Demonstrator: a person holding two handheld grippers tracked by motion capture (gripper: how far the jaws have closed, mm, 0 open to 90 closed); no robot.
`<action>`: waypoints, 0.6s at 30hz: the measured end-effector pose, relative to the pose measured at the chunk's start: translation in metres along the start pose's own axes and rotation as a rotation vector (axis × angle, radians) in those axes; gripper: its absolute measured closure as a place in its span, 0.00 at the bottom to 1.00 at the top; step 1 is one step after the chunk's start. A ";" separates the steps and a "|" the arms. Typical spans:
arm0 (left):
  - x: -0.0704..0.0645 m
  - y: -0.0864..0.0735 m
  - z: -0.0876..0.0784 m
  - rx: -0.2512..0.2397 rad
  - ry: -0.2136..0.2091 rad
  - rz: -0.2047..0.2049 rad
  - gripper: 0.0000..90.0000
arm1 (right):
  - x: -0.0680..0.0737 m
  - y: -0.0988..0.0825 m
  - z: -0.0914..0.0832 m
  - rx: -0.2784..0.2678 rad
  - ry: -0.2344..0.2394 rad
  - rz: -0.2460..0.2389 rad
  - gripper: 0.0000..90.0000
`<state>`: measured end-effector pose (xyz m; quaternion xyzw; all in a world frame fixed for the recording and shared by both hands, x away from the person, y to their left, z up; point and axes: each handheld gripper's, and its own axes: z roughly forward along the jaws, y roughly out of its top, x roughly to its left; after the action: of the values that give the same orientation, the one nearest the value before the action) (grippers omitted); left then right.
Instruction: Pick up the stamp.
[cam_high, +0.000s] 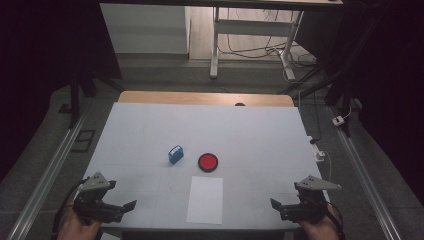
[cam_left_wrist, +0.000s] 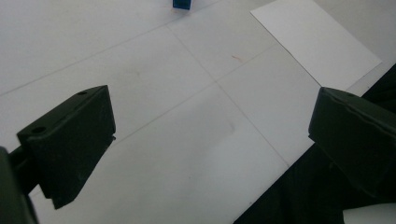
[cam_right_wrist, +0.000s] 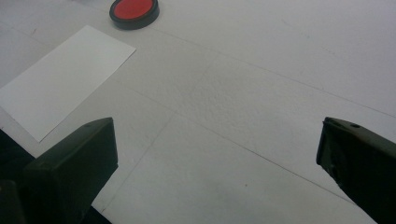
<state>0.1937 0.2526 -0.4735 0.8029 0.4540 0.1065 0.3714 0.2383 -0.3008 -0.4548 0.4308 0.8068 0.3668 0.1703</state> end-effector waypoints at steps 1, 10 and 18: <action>-0.001 0.001 0.001 0.000 0.002 0.003 0.01 | 0.000 0.000 0.000 0.000 0.000 0.000 0.00; 0.002 0.006 0.010 0.004 -0.003 0.011 0.00 | 0.001 0.000 0.000 0.000 0.002 -0.001 0.00; 0.008 0.012 0.017 -0.025 -0.024 0.025 0.00 | 0.001 0.000 0.001 0.002 0.001 -0.003 0.00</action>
<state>0.2148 0.2466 -0.4789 0.8051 0.4382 0.1071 0.3852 0.2381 -0.2998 -0.4551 0.4293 0.8079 0.3661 0.1700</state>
